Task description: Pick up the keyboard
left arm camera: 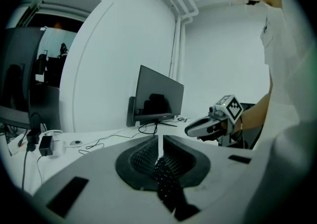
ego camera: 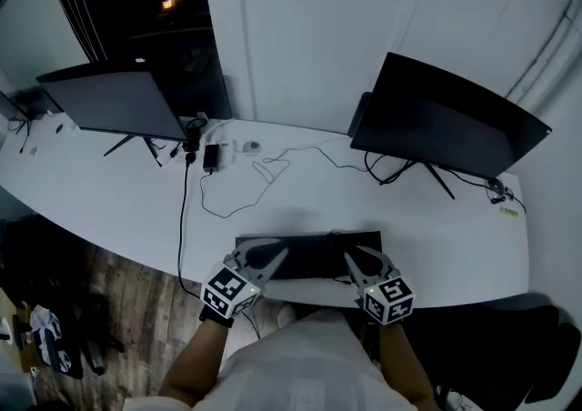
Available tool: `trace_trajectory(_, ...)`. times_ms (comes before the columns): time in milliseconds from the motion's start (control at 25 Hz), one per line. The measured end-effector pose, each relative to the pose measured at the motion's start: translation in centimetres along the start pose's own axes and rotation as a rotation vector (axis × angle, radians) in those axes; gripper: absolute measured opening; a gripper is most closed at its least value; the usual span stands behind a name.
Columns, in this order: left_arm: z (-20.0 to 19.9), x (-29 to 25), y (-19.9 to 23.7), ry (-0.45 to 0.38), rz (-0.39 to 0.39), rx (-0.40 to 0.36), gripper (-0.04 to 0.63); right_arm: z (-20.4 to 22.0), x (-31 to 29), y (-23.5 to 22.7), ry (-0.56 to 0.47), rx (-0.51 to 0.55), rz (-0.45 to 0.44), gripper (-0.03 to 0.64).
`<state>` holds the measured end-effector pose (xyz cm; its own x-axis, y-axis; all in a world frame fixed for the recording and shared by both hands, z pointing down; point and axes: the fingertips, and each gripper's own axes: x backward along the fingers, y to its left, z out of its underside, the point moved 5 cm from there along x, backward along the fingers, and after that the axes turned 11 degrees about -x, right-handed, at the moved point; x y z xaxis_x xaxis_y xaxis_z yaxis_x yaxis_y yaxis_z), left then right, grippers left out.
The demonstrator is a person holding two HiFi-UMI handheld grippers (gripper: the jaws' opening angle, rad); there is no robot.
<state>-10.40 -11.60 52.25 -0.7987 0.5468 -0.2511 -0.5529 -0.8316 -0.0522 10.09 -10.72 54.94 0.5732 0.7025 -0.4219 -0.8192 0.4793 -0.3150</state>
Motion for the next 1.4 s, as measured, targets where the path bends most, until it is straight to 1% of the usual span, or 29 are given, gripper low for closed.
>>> trace_trajectory(240, 0.9, -2.7, -0.5, 0.033, 0.060, -0.006, 0.029, 2.0, -2.3, -1.4, 0.087, -0.046, 0.044, 0.107)
trace_trajectory(360, 1.6, -3.8, -0.5, 0.053, 0.077, -0.001, 0.029, 2.8, -3.2, -2.4, 0.122, -0.069, 0.071, 0.125)
trace_trajectory(480, 2.3, -4.8, -0.5, 0.075, 0.091, 0.010, 0.029, 3.8, -4.2, -3.2, 0.164, -0.096, 0.087, 0.161)
trace_trajectory(640, 3.6, -5.8, -0.7, 0.106, 0.110, 0.024, 0.029, 5.4, -5.2, -4.4, 0.229, -0.121, 0.104, 0.177)
trace_trajectory(840, 4.6, -7.0, -0.4, 0.117, 0.111, 0.007, 0.029, 6.8, -6.5, -5.5, 0.312, -0.150, 0.137, 0.199)
trace_trajectory(1120, 5.3, -7.8, -0.4, 0.140, 0.124, 0.019, 0.029, 8.0, -7.8, -6.2, 0.409, -0.172, 0.171, 0.215)
trace_trajectory(1400, 5.5, -7.6, -0.2, 0.146, 0.120, 0.030, 0.029, 8.4, -9.0, -6.0, 0.463, -0.171, 0.191, 0.212)
